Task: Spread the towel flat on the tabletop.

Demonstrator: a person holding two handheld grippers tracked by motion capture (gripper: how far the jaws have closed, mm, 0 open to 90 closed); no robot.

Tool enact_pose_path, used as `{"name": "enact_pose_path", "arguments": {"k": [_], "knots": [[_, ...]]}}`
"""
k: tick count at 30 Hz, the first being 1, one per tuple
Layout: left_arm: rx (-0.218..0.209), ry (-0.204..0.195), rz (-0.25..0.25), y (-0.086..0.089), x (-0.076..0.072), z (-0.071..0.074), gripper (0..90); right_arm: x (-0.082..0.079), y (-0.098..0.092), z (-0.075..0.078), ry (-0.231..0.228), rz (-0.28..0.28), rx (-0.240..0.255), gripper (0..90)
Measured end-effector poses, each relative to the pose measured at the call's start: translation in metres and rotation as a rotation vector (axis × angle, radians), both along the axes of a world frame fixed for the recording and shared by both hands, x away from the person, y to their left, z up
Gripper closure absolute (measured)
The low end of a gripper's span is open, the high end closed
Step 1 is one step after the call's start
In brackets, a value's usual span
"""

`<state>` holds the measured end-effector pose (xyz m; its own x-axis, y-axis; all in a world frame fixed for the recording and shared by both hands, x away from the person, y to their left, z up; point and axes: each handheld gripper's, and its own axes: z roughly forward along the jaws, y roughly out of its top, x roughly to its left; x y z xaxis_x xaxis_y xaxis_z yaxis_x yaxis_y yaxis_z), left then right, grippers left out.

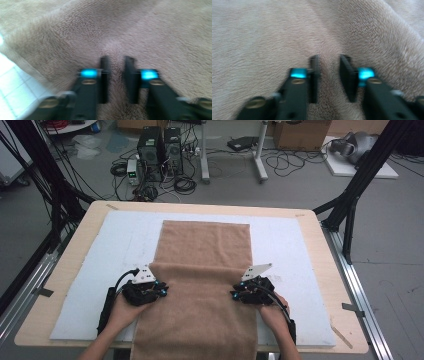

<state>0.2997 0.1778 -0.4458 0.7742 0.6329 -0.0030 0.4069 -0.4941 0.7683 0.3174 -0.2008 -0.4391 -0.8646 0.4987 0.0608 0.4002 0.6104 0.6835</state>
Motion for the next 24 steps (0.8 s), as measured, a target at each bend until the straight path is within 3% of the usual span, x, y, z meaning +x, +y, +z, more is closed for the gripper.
{"name": "enact_pose_path", "arguments": {"k": [3,5,7,8,10,12,14,15,18,19,20,23,24], "knots": [[0.002,0.014,-0.016,0.002,-0.007,0.002,85.7,-0.001,0.001,0.001,0.009,0.028,0.003,84.9],[-0.038,0.035,-0.052,0.007,-0.021,0.006,85.8,-0.008,-0.001,0.002,0.039,0.049,0.016,85.0],[-0.081,0.019,-0.101,0.016,-0.046,0.015,85.3,-0.029,-0.004,0.010,0.028,0.087,0.028,83.8],[-0.098,0.020,-0.125,0.020,-0.056,0.020,83.9,-0.041,-0.005,0.016,-0.001,0.110,0.041,81.1],[-0.103,0.014,-0.124,0.023,-0.064,0.028,69.1,-0.056,-0.009,0.028,-0.022,0.137,0.080,74.5],[-0.078,-0.019,-0.107,0.022,-0.059,0.035,60.8,-0.057,-0.008,0.038,-0.051,0.127,0.068,67.1],[-0.092,-0.036,-0.081,0.020,-0.048,0.037,56.7,-0.047,-0.007,0.040,-0.071,0.089,0.008,62.7],[-0.100,-0.050,-0.066,0.019,-0.041,0.038,56.2,-0.040,-0.007,0.039,-0.071,0.070,0.009,60.7],[-0.063,-0.074,0.007,0.015,-0.018,0.031,55.9,-0.019,-0.009,0.034,-0.078,0.008,-0.004,55.6],[-0.029,-0.083,0.025,0.014,-0.012,0.028,56.0,-0.011,-0.009,0.031,-0.078,-0.012,-0.019,55.2],[0.014,-0.062,0.068,0.011,0.002,0.020,55.8,-0.004,-0.010,0.028,-0.073,-0.023,-0.033,53.9],[0.066,0.022,0.098,0.009,0.020,0.005,57.2,0.019,-0.010,0.013,-0.037,-0.080,-0.083,50.8],[0.028,0.018,0.095,0.012,0.022,0.003,61.5,0.024,-0.010,0.009,-0.009,-0.085,-0.087,52.1]]}}
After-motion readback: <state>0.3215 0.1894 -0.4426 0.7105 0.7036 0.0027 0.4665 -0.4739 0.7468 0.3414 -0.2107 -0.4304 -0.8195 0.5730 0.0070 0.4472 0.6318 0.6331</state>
